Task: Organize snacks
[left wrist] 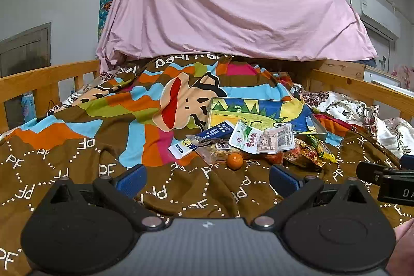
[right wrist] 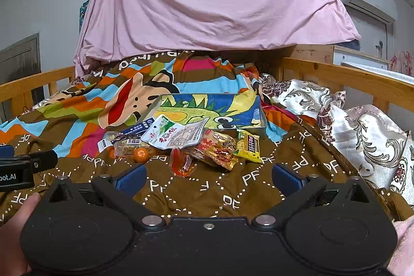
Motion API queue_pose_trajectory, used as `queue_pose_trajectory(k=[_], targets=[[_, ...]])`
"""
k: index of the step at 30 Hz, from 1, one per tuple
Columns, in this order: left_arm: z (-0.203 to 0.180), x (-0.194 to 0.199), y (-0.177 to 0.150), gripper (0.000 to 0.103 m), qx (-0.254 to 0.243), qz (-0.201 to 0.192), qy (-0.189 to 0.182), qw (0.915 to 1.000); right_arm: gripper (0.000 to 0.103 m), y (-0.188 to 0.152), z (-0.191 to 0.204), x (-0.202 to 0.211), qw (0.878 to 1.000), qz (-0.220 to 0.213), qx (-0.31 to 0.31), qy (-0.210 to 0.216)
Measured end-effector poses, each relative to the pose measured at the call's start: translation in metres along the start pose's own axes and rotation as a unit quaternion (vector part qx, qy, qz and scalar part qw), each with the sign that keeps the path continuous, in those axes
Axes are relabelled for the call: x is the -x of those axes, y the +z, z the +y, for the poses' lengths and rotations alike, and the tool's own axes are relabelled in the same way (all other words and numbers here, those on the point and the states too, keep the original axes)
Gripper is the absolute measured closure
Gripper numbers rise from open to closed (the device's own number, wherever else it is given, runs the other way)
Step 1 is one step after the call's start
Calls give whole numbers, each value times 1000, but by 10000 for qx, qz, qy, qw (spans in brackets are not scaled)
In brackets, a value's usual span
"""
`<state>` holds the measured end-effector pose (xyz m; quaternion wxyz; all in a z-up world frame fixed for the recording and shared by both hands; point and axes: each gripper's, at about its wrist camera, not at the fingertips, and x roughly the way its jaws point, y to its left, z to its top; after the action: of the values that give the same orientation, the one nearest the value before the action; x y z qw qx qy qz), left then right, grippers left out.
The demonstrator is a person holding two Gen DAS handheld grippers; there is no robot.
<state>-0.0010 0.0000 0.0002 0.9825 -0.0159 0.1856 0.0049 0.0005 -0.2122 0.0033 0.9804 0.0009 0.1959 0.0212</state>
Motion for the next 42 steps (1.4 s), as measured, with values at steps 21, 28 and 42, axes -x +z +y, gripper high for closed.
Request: queue_pose_trajectory(k=[21,28,42], targets=[[4,-4,-1,0,21,13,-1,10000,1,0,0,0,10000,9,-6,0],[4,-5,-1,0,23,18,0,10000,1,0,0,0,10000,13,-7,1],[9,-6,-7,0,42,64,-27,10000,0,0,0,0,10000,20,-9,3]])
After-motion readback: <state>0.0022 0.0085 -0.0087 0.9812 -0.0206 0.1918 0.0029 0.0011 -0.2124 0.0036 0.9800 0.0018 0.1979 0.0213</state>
